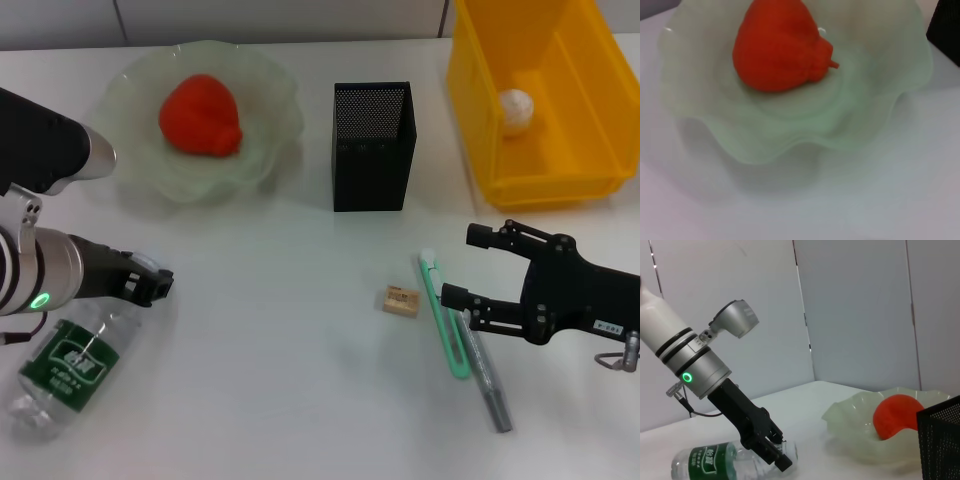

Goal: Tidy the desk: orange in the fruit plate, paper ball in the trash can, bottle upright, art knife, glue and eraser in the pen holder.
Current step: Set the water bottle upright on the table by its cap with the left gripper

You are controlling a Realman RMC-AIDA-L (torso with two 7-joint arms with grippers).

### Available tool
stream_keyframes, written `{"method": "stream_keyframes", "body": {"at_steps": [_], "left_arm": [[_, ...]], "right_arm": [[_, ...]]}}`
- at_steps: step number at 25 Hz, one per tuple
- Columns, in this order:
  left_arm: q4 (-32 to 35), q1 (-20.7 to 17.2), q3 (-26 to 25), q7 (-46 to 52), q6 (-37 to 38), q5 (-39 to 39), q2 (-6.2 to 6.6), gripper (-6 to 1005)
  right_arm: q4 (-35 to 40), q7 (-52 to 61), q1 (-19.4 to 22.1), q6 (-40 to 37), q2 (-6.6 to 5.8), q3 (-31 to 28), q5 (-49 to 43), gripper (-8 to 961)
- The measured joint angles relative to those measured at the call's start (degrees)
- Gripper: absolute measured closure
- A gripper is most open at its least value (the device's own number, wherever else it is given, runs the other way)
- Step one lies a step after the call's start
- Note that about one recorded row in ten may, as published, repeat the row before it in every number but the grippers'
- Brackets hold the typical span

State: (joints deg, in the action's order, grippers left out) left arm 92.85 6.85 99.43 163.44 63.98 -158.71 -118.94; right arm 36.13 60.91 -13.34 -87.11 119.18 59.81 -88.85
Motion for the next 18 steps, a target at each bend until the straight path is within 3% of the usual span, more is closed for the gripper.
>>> {"method": "stream_keyframes", "body": {"at_steps": [5, 8, 12, 16, 18], "left_arm": [[4.0, -3.6, -2.2, -8.0, -3.4, 8.0, 0.34, 556], [3.7, -6.3, -8.0, -21.8, -5.1, 22.1, 0.37, 556], [-0.5, -8.4, -13.9, -40.5, -5.3, 39.0, 0.40, 557], [-9.2, -10.5, -19.0, -66.0, -2.7, 58.4, 0.38, 557], [-12.9, -10.5, -20.6, -73.3, -1.0, 63.9, 0.37, 557]], "right_arm": [[0.4, 0.5, 0.3, -0.4, 0.00, -0.2, 0.0, 123], [0.5, 1.0, 0.3, -0.5, 0.00, -0.2, 0.0, 123], [0.5, 1.2, 0.1, -0.5, 0.00, -0.1, 0.0, 123], [0.4, 1.7, -0.1, -0.5, 0.00, 0.2, 0.0, 123], [0.4, 1.8, -0.2, -0.5, 0.00, 0.2, 0.0, 123]]}}
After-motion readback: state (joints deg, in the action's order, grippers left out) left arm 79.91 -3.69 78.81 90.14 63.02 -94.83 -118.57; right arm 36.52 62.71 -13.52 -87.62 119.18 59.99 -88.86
